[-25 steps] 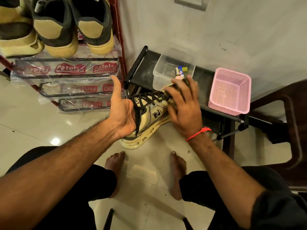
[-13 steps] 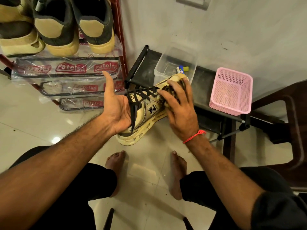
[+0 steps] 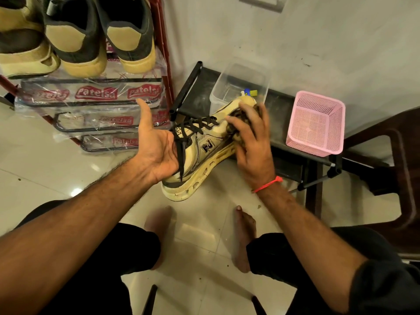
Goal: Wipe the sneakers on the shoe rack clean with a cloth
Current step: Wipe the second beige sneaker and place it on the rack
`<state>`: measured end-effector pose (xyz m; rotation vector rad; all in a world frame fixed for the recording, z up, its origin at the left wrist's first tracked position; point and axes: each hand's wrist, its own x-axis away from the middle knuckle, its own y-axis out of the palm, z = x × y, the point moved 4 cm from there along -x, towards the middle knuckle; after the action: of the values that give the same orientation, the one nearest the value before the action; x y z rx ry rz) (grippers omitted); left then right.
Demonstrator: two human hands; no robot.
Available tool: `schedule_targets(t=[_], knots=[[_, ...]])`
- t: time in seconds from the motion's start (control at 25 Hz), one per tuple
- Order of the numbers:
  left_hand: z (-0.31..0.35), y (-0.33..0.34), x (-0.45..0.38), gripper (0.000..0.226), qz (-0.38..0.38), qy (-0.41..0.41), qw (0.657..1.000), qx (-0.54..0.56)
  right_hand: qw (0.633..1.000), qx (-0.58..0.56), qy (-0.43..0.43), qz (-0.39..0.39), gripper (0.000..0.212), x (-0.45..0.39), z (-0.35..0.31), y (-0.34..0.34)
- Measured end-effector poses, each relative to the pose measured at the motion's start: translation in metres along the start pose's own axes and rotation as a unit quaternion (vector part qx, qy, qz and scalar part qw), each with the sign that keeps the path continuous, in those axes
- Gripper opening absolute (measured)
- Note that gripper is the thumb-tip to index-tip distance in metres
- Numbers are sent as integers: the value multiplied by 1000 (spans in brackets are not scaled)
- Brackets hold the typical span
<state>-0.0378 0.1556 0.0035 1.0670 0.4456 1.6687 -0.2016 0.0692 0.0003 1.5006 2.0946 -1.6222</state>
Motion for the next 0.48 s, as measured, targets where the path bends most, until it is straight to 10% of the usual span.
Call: schedule_targets(t=[0.28, 0.48], knots=[[3, -18, -3, 124, 15, -22, 999, 37, 966, -20, -244, -82, 35, 34, -74, 29], [-23, 3, 1, 120, -18, -91, 995, 34, 999, 26, -14, 31, 39, -16, -2, -4]])
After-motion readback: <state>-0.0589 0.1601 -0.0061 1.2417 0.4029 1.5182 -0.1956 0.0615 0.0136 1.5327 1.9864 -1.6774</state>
